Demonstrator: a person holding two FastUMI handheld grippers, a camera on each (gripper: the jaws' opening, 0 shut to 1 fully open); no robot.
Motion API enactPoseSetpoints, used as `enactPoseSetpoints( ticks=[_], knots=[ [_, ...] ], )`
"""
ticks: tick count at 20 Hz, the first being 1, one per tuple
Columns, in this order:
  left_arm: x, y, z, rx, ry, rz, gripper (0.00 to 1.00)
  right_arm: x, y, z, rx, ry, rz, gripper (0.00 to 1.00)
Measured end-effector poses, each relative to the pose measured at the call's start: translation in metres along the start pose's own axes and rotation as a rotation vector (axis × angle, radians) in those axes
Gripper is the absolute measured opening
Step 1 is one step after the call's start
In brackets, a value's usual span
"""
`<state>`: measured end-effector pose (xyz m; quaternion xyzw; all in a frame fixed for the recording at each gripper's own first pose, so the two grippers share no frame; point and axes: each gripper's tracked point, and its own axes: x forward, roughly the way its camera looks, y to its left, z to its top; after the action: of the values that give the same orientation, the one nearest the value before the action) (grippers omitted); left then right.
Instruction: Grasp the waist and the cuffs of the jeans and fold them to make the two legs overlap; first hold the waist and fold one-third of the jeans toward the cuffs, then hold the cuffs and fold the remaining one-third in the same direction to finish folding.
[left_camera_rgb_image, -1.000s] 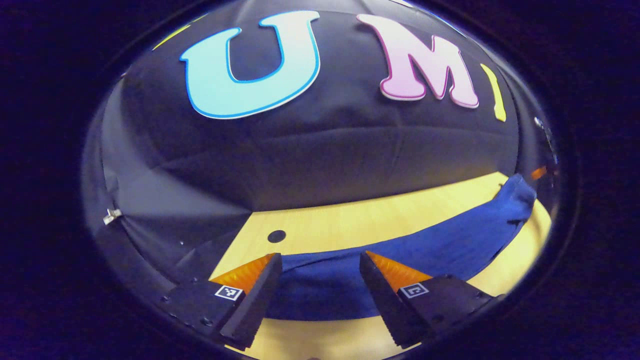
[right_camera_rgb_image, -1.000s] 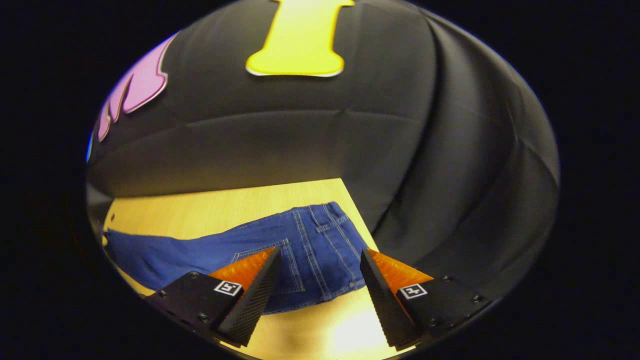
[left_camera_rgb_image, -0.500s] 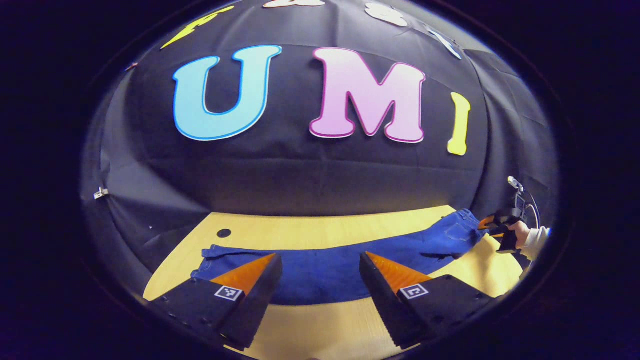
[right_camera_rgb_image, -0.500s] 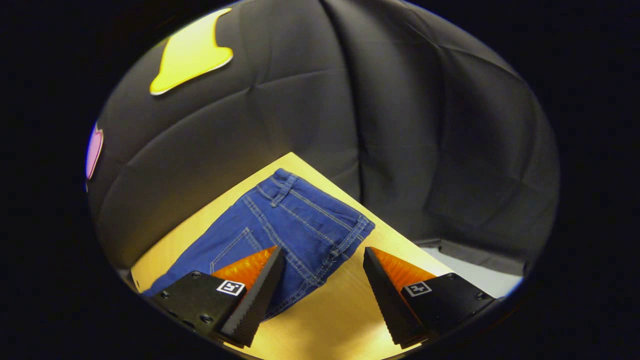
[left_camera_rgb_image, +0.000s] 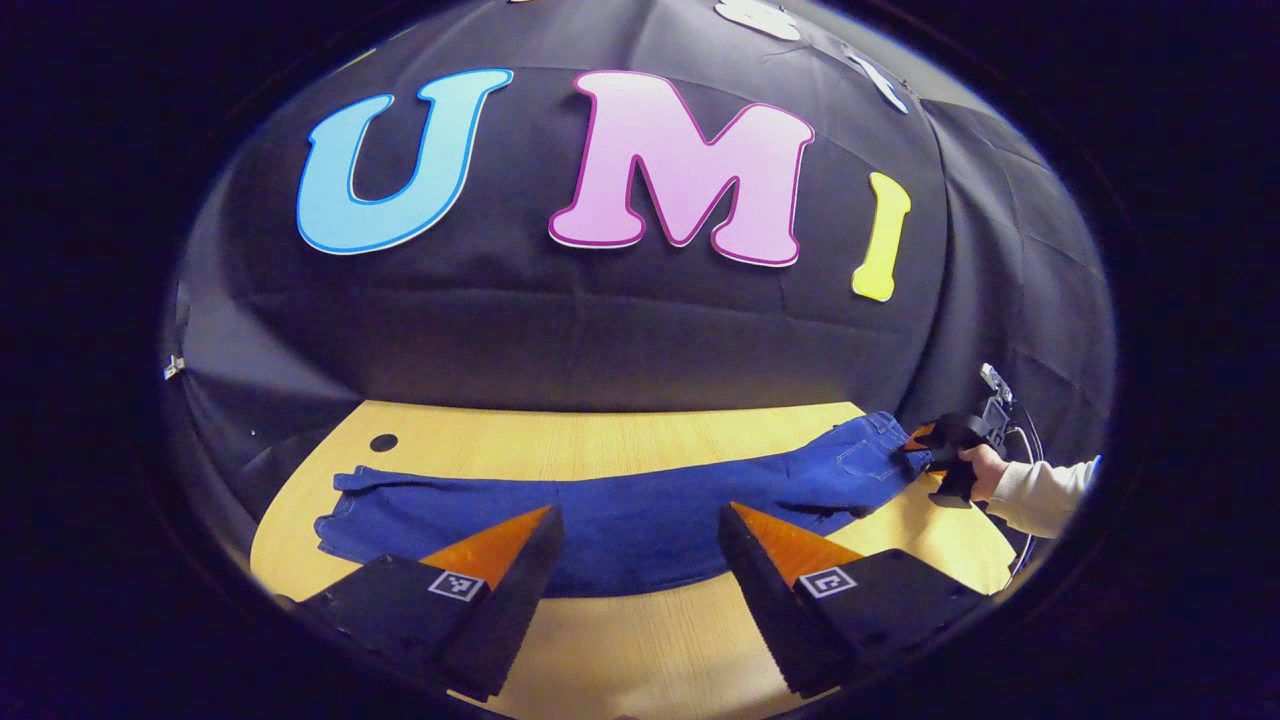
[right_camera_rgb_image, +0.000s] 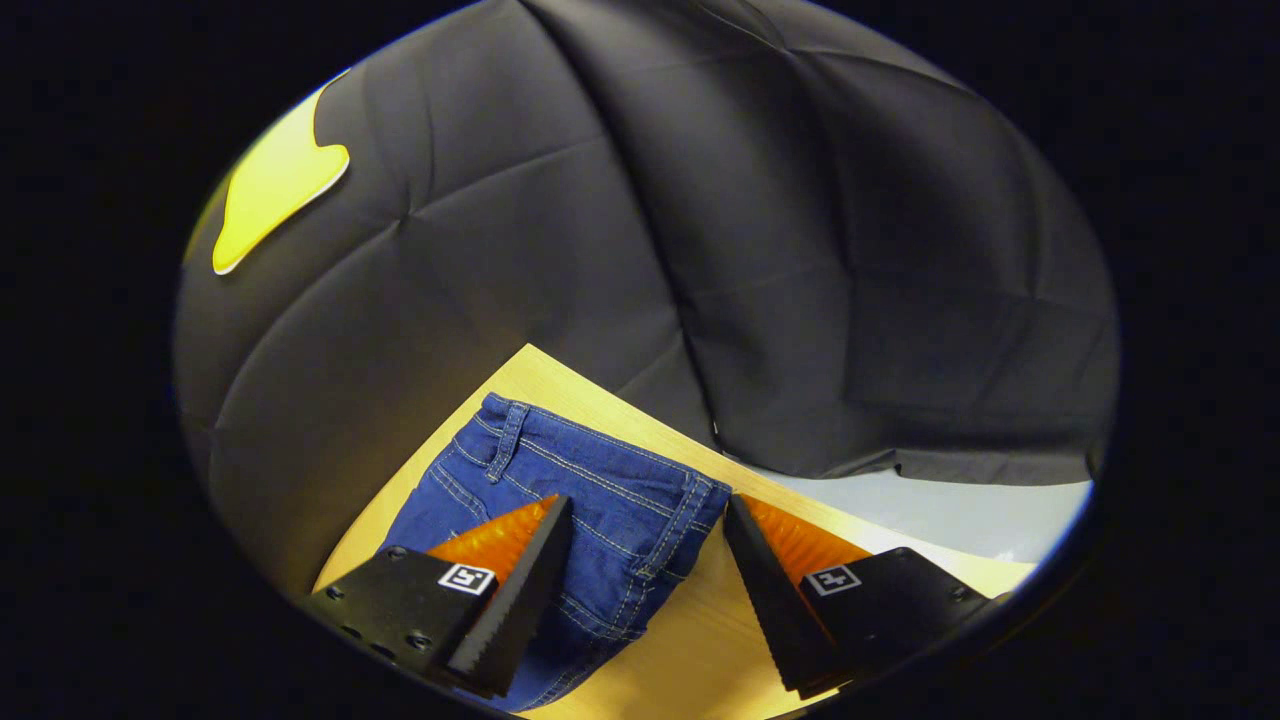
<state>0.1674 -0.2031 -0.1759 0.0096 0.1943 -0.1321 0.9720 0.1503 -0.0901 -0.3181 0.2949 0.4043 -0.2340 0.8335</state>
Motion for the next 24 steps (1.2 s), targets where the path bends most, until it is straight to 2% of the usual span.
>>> enactPoseSetpoints(
  ticks=[1, 2, 4, 6, 7, 8, 10, 15, 20, 24],
  knots=[
    [0.000, 0.001, -0.001, 0.005, 0.008, 0.003, 0.98, 0.001, -0.001, 0.001, -0.006, -0.014, -0.005, 0.96],
    [0.000, 0.000, -0.004, 0.005, 0.019, 0.001, 0.98, 0.003, 0.003, -0.004, -0.007, -0.005, 0.003, 0.80],
    [-0.004, -0.001, -0.010, 0.016, 0.036, -0.014, 0.99, 0.013, 0.007, -0.004, -0.006, -0.031, -0.001, 0.58],
    [-0.007, 0.005, -0.019, 0.037, 0.060, -0.007, 0.99, 0.008, 0.015, -0.015, 0.036, 0.020, 0.044, 0.42],
    [-0.009, 0.006, -0.023, 0.035, 0.071, -0.006, 0.99, 0.012, 0.016, -0.009, 0.064, 0.008, 0.063, 0.33],
    [-0.011, 0.008, -0.028, 0.025, 0.080, -0.002, 0.99, 0.012, 0.016, -0.011, 0.085, 0.028, 0.090, 0.20],
    [-0.013, 0.010, -0.036, 0.005, 0.096, 0.006, 0.99, 0.009, 0.016, -0.004, 0.067, 0.002, 0.103, 0.13],
    [-0.015, 0.014, -0.040, -0.027, 0.092, 0.020, 0.99, -0.042, 0.054, 0.034, -0.049, -0.105, 0.192, 0.12],
    [-0.026, 0.011, -0.041, -0.050, 0.072, 0.019, 0.99, -0.117, 0.102, 0.046, -0.186, -0.181, 0.392, 0.12],
    [-0.040, 0.015, -0.048, -0.077, 0.060, 0.031, 0.99, -0.158, 0.091, 0.035, -0.269, -0.177, 0.572, 0.12]
  ],
)
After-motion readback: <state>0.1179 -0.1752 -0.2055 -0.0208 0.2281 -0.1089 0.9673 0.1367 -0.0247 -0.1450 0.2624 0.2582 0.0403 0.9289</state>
